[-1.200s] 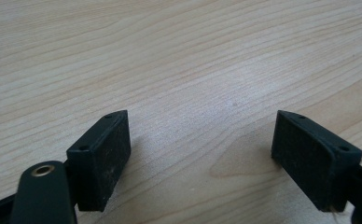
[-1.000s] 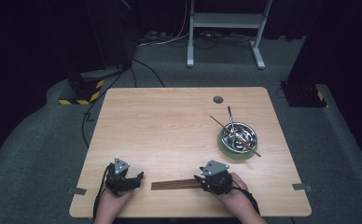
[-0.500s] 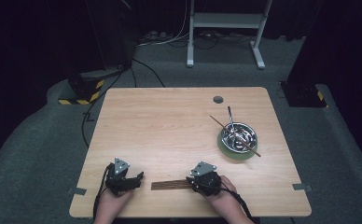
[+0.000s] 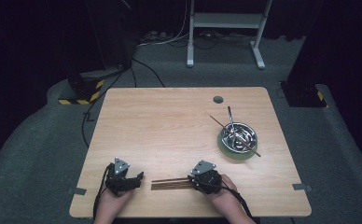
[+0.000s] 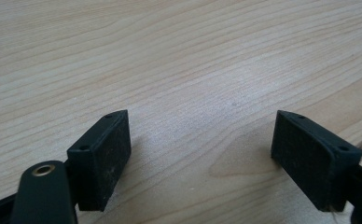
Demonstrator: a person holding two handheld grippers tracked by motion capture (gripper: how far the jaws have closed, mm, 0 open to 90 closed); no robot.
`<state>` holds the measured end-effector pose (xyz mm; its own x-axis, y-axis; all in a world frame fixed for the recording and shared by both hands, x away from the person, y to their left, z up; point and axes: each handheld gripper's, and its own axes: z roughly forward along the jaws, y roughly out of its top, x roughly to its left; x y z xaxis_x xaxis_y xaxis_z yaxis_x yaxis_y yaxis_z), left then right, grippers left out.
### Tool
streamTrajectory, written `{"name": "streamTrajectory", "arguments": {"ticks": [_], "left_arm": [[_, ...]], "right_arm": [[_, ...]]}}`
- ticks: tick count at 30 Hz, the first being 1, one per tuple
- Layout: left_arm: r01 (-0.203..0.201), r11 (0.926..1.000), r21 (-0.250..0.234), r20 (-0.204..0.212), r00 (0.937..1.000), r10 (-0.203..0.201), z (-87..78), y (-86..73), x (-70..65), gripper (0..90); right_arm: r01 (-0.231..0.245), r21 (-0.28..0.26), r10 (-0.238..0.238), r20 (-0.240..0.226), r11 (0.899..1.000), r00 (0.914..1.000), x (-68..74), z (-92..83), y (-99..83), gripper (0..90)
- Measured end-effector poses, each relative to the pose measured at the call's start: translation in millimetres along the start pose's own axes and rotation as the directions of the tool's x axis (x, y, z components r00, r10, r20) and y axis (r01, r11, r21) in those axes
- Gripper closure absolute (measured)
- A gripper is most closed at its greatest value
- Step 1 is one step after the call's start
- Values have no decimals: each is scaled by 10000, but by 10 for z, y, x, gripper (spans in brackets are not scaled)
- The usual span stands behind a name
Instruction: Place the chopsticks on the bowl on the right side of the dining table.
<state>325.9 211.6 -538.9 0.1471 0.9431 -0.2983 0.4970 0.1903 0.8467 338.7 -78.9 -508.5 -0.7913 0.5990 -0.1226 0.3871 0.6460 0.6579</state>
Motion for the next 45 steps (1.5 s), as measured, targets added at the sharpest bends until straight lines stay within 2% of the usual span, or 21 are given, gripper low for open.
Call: {"name": "streamTrajectory", "arguments": {"ticks": [3, 4, 7, 12, 13, 14, 20, 24, 25, 31, 36, 40, 43, 45], "left_arm": [[-5, 10000, 4, 2, 10000, 5, 0, 0, 0, 199], [-11, 10000, 8, 4, 10000, 11, 0, 0, 1, 199], [-10, 10000, 6, 2, 10000, 10, 0, 0, 1, 199], [-17, 10000, 11, 3, 10000, 17, -1, 0, 1, 199], [-7, 10000, 3, 4, 10000, 7, 0, 0, 1, 199], [-12, 10000, 8, 2, 10000, 12, 0, 0, 1, 199], [-65, 10000, 30, 16, 10000, 65, -2, 1, 5, 199], [-79, 10000, 39, 22, 10000, 79, -2, 1, 6, 199], [-78, 10000, 42, 20, 10000, 77, -2, 1, 6, 199], [-196, 9997, 110, 66, 9998, 196, -5, 2, 12, 199], [-144, 9999, 61, 66, 9999, 144, -2, 2, 9, 199], [-119, 9999, 37, 67, 9999, 118, -1, 2, 7, 199], [-60, 10000, 1, 63, 10000, 60, 2, 1, 3, 199], [-65, 10000, 6, 62, 10000, 65, 2, 2, 3, 200]], "right_arm": [[-39, -60, 40, 189, 10000, 9998, -33, 26, 2, 638], [-112, -59, 113, 61, 9999, 9999, -48, 30, 6, 638], [-67, -53, 68, 272, 10000, 9996, -78, 49, 13, 638], [-144, 16, 144, 182, 9999, 9997, -135, 66, 26, 638], [-202, 11, 201, 343, 9998, 9992, -135, 73, 27, 638], [-211, 96, 210, 140, 9997, 9997, -158, 77, 29, 638], [-402, 218, 399, 133, 9990, 9991, -269, 121, 47, 642], [-514, 234, 506, 321, 9984, 9982, -355, 155, 71, 648], [-513, 304, 507, 202, 9982, 9985, -387, 158, 78, 650], [-745, 446, 739, 132, 9962, 9972, -540, 198, 113, 663], [-898, 488, 897, 53, 9948, 9960, -638, 221, 125, 684], [-902, 647, 902, 30, 9938, 9959, -667, 215, 136, 705], [-705, 642, 697, 151, 9954, 9975, -674, 218, 138, 725], [-676, 709, 674, 51, 9952, 9977, -689, 209, 134, 741]]}}
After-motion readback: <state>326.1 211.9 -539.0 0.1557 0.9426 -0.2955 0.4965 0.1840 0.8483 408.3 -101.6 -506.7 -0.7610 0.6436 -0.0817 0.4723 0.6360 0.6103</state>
